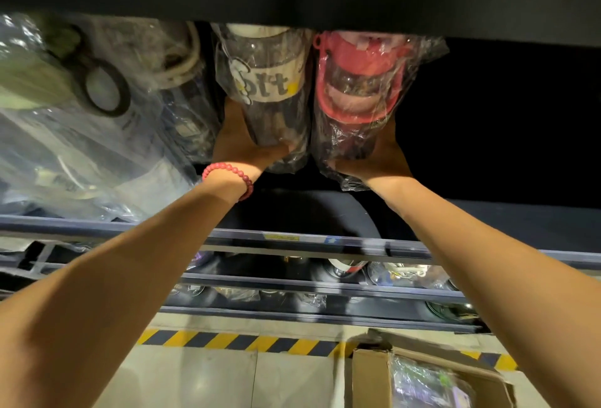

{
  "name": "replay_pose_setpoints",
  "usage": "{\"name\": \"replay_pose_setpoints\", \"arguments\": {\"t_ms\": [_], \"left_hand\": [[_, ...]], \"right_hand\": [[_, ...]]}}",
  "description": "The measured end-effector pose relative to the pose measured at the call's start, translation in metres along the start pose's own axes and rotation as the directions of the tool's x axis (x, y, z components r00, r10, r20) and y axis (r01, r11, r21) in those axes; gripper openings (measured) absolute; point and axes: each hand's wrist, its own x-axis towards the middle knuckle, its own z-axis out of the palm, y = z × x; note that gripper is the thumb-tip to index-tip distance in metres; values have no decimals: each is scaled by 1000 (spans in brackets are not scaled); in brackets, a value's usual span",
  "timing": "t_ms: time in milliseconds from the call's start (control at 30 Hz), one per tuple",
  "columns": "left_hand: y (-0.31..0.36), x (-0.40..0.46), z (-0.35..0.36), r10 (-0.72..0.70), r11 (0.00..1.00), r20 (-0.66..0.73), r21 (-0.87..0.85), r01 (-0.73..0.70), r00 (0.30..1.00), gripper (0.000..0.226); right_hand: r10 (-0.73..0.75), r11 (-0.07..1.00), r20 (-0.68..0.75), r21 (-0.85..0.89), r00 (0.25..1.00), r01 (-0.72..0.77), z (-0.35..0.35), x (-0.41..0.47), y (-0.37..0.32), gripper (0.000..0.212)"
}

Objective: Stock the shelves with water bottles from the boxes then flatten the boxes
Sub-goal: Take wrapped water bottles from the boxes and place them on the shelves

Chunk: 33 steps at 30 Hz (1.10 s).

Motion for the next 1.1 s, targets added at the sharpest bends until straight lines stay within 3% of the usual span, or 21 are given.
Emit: {"name": "replay_pose_setpoints", "arguments": {"t_ms": [33, 100, 167, 233, 267, 333, 467, 533, 633, 767, 867, 1033, 1100], "left_hand": [[-2, -9, -4, -7, 1000, -1, 1, 7, 1000, 36], [-1, -25, -8, -13, 972, -79, -233, -5, 997, 9], [-4, -30, -4, -33, 928, -114, -371, -12, 993, 34], [-8, -41, -2, -98, 808, -219, -586, -51, 971, 39], [-10, -44, 1, -138, 761, -277, -644, -77, 951, 38], [-15, -63, 3, -74, 802, -363, -575, -161, 929, 42], [-24, -120, 20, 166, 856, -406, -393, -335, 899, 81], [-24, -151, 36, 333, 870, -468, -182, -458, 819, 80], [-20, -201, 50, 492, 846, -424, 26, -532, 760, 70], [-20, -248, 73, 674, 734, -340, 216, -643, 655, 73], [-26, -271, 98, 784, 619, -259, 260, -741, 564, 85], [-44, -288, 124, 937, 343, -45, 310, -887, 347, 82], [-46, -288, 123, 948, 296, 11, 336, -894, 318, 77]], "right_hand": [[-22, 999, 0, 38, 1000, 22, -6, -4, -2, 102], [-31, 995, -13, 99, 999, 32, -14, -14, -4, 101], [15, 982, 18, 190, 1000, -18, -22, -28, -8, 93], [79, 972, 44, 219, 996, -86, -33, -46, -12, 85], [85, 984, 36, 154, 996, -89, -40, -56, -13, 83], [71, 997, 31, -45, 997, -69, -56, -81, -14, 71], [35, 959, 112, -283, 993, -2, -82, -154, -20, 65], [9, 930, 137, -365, 991, 41, -96, -195, -22, 60], [-22, 878, 151, -469, 988, 91, -115, -255, -23, 55], [-25, 806, 52, -590, 998, 51, -126, -339, -24, 60], [-18, 790, -78, -612, 997, -34, -119, -401, -25, 56], [143, 795, -194, -562, 971, -229, -96, -478, -32, 67], [204, 795, -254, -520, 945, -312, -84, -496, -39, 68]]}}
